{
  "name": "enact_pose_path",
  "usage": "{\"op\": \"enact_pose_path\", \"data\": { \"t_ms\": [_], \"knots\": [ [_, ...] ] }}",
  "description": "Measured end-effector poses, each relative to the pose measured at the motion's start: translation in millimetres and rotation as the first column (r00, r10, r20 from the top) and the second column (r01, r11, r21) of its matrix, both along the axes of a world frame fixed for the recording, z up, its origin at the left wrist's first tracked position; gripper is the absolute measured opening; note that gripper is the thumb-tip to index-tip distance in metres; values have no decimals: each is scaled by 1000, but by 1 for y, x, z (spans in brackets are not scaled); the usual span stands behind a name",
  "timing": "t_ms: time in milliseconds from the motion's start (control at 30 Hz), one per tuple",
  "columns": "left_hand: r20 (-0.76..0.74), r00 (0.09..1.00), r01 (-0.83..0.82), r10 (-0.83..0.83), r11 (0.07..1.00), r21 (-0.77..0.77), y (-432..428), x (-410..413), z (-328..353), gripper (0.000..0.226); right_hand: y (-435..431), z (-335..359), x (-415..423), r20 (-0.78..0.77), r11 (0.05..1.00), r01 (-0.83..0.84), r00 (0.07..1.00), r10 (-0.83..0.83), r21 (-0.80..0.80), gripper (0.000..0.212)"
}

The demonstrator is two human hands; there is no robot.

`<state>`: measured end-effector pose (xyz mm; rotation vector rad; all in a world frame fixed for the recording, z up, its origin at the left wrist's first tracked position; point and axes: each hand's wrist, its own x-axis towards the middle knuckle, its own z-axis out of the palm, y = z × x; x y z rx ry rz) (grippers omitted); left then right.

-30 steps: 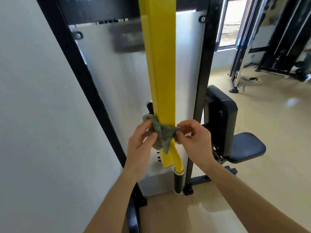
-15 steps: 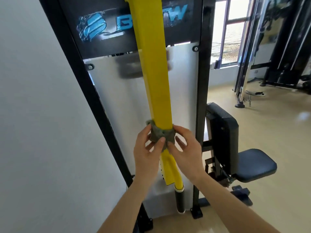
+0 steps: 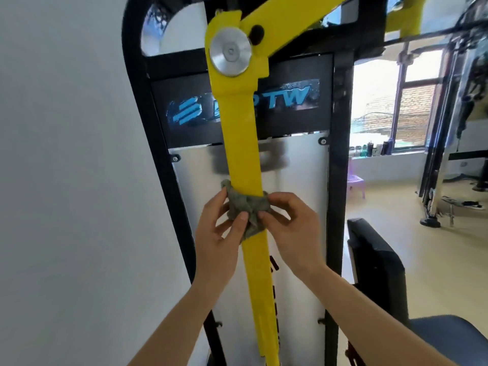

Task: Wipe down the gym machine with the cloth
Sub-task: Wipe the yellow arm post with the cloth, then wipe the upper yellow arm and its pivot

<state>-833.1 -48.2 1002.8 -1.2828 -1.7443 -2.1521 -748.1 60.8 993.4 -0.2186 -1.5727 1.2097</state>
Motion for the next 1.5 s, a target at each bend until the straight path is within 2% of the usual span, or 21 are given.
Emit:
{"op": "enact_pose_path", "data": {
  "t_ms": [233, 533, 667, 767, 833, 900, 1000, 1100, 1200, 1333, 1433, 1500],
  "knots": [
    [-42, 999, -18, 21, 997, 70, 5, 2, 58, 38, 13, 53, -1, -114, 993, -112, 987, 116, 45, 31],
    [-127, 987, -81, 101, 985, 152, 15, 7, 118, 37, 16, 113, -12, -137, 989, -105, 983, 119, 105, 40],
    [-140, 979, -129, 149, 981, 144, 17, 5, 129, 34, 14, 129, -16, -152, 990, -72, 984, 91, 124, 35],
    [-155, 953, -244, 260, 963, 117, 9, -5, 132, 20, 16, 134, -13, -177, 988, -42, 982, 69, 149, 26],
    [-135, 953, -255, 272, 959, 127, 0, -4, 134, 9, 18, 136, -7, -181, 979, -17, 982, 55, 203, 21],
    [-177, 938, -271, 299, 948, 166, -11, 5, 137, 4, 21, 140, 1, -187, 961, 10, 981, 43, 277, 21],
    [-316, 870, -306, 380, 916, 259, -21, 22, 149, 13, 22, 149, 13, -218, 907, 73, 976, 21, 415, 17],
    [-437, 784, -340, 440, 894, 290, -18, 30, 172, 7, 23, 160, 24, -219, 902, 68, 975, 29, 426, 11],
    [-577, 650, -408, 495, 868, 285, -10, 28, 200, 9, 25, 166, 30, -165, 949, -17, 984, 73, 314, 17],
    [-745, 394, -479, 538, 812, 333, -1, 21, 233, 8, 38, 178, 35, -217, 988, 11, 976, 22, 152, 21],
    [-829, 251, -468, 499, 812, 347, 9, 20, 261, 11, 47, 195, 36, -235, 1000, -16, 972, 15, -3, 12],
    [-882, 194, -453, 429, 837, 308, 17, 18, 282, 15, 55, 207, 36, -248, 997, -22, 969, 2, -79, 7]
  ]
}}
